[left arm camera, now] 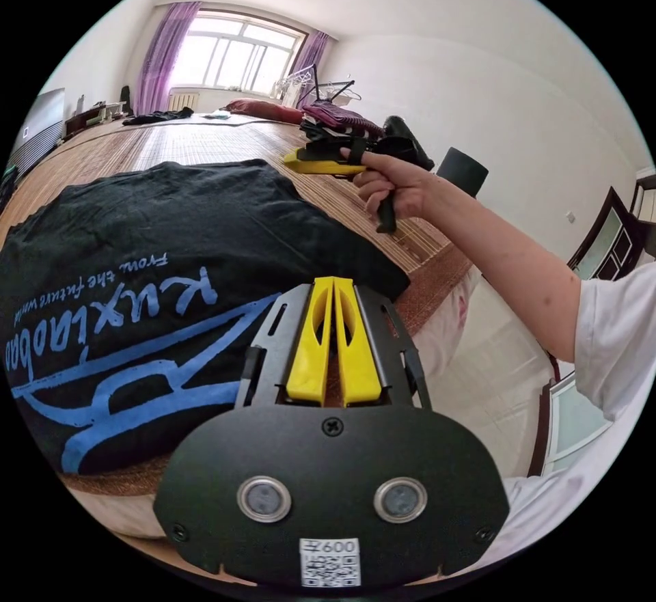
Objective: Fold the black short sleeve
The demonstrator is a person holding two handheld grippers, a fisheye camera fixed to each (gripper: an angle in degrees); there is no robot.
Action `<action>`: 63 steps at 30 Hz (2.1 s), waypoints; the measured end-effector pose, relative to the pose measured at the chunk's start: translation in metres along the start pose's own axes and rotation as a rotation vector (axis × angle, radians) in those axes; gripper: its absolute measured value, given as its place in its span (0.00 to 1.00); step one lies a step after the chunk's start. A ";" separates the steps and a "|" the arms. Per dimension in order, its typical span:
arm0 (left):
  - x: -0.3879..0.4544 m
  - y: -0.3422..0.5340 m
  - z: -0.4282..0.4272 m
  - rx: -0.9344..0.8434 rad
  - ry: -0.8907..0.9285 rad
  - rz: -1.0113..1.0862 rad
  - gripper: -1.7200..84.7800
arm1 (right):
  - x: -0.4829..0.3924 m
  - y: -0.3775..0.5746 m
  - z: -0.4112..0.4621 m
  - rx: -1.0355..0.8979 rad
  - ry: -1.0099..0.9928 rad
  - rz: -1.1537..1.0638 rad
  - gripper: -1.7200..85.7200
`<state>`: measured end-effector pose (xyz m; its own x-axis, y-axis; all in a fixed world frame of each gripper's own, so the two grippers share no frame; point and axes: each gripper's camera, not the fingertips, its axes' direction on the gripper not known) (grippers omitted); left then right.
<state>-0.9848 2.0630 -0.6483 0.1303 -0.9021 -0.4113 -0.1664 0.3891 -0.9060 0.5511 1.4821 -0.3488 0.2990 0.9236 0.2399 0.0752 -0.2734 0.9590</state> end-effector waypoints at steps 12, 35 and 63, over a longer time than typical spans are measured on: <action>-0.020 -0.023 0.010 0.006 0.013 0.030 0.02 | -0.015 -0.064 0.038 0.170 0.400 -0.011 0.01; -0.020 -0.013 0.023 0.034 0.060 0.006 0.02 | 0.131 -0.114 0.049 0.567 0.459 0.480 0.01; 0.074 0.071 -0.005 0.072 0.060 0.036 0.02 | 0.171 -0.197 0.367 -0.391 0.099 -0.357 0.01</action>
<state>-0.9919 2.0230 -0.7425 0.0667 -0.8961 -0.4389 -0.0987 0.4318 -0.8966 0.9366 1.5950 -0.5527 0.2272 0.9669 -0.1163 -0.2094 0.1651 0.9638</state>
